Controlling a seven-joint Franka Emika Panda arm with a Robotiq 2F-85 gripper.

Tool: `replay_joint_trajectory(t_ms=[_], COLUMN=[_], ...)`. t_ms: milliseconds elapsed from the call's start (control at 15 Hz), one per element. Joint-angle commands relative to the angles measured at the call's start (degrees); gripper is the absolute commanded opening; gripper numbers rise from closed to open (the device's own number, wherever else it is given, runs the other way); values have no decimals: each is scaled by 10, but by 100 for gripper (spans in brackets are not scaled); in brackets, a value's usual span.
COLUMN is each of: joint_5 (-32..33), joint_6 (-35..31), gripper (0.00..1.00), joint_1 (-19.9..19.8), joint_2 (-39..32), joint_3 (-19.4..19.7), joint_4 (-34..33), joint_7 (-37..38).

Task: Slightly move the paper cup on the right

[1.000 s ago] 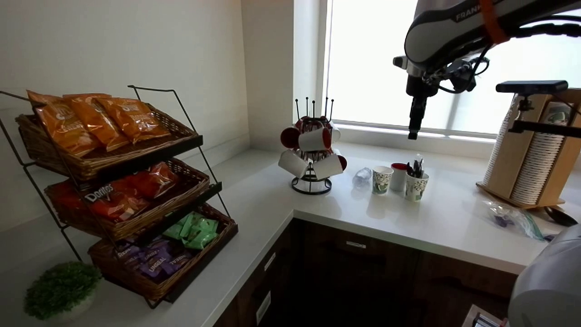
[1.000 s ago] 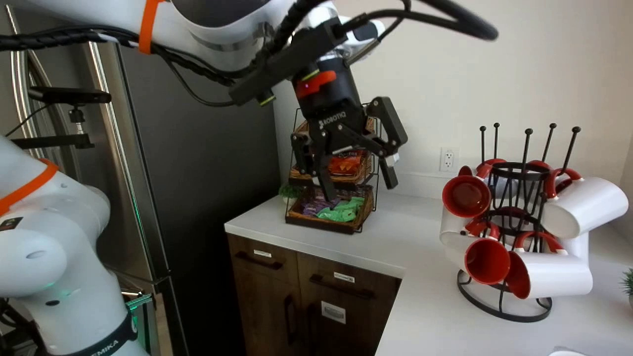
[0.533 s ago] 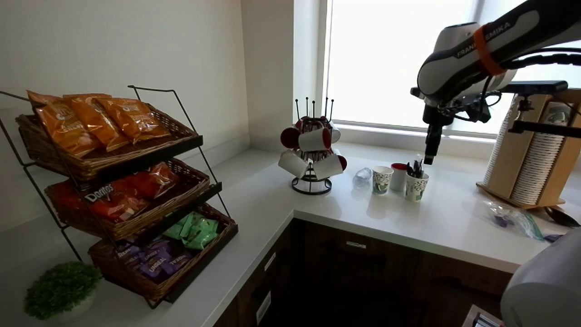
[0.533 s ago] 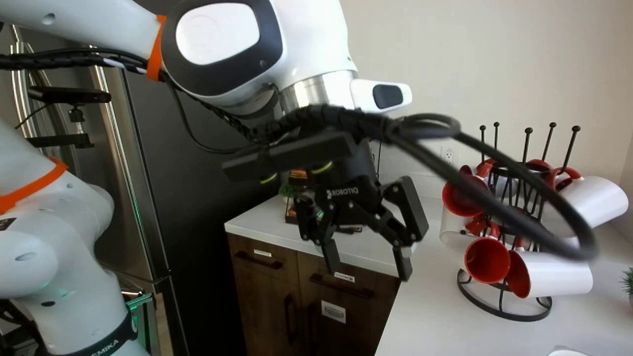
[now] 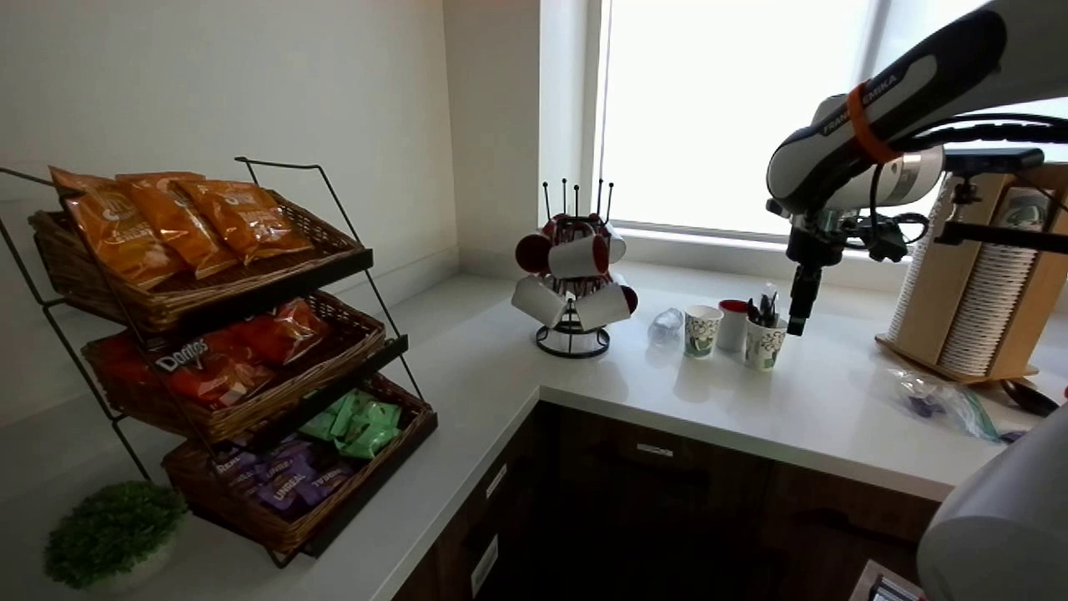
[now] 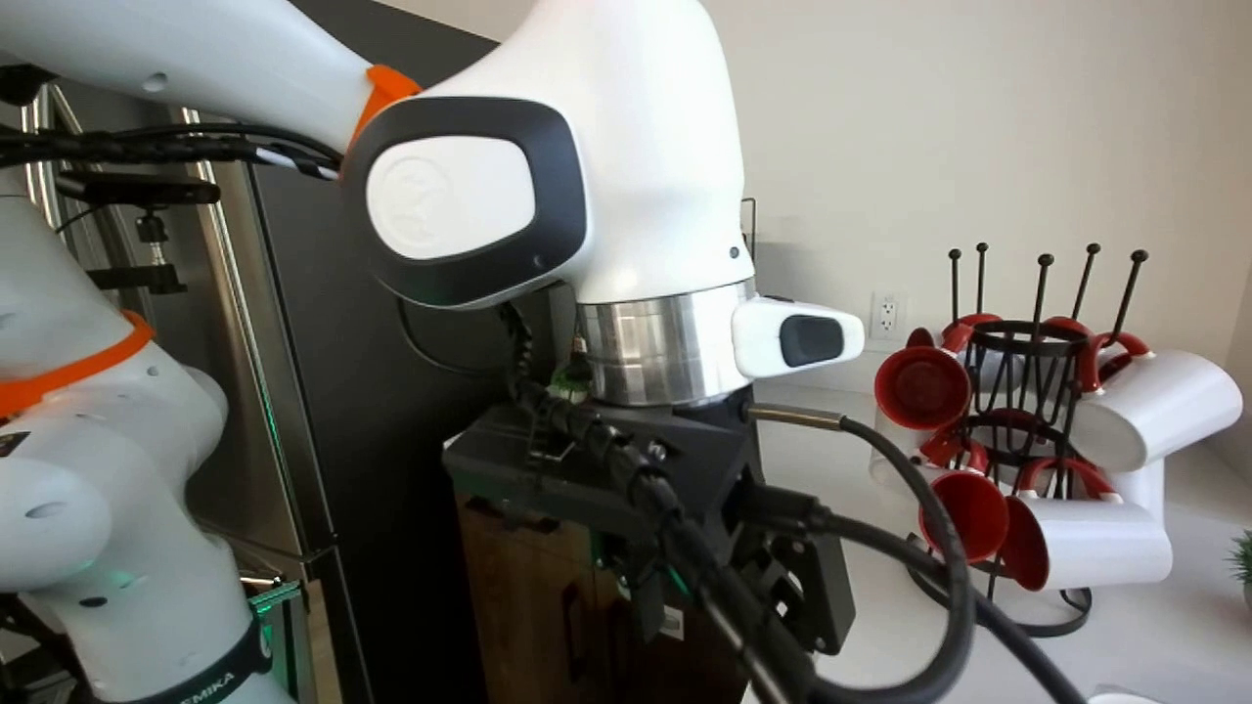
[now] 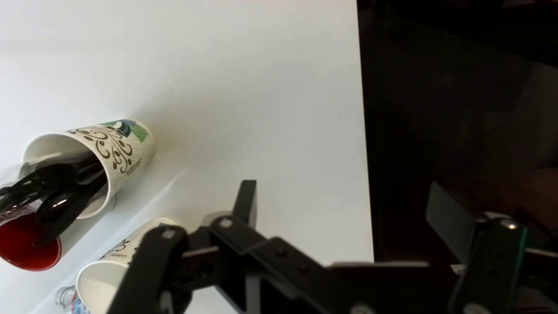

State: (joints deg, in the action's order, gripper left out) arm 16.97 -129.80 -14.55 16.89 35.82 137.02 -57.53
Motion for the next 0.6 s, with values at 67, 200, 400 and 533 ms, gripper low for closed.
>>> replay_joint_trajectory(t_ms=[67, 200, 400, 533], joint_5=[-12, -52, -127, -168], joint_6=[-13, -40, -123, -183], gripper=[100, 100, 100, 100], joint_1=[-17, -8, 0, 0], joint_2=[-16, -40, -77, -108], joint_3=[-13, 2, 15, 15], joint_4=[-3, -8, -7, -9], joint_7=[-13, -36, -66, -89])
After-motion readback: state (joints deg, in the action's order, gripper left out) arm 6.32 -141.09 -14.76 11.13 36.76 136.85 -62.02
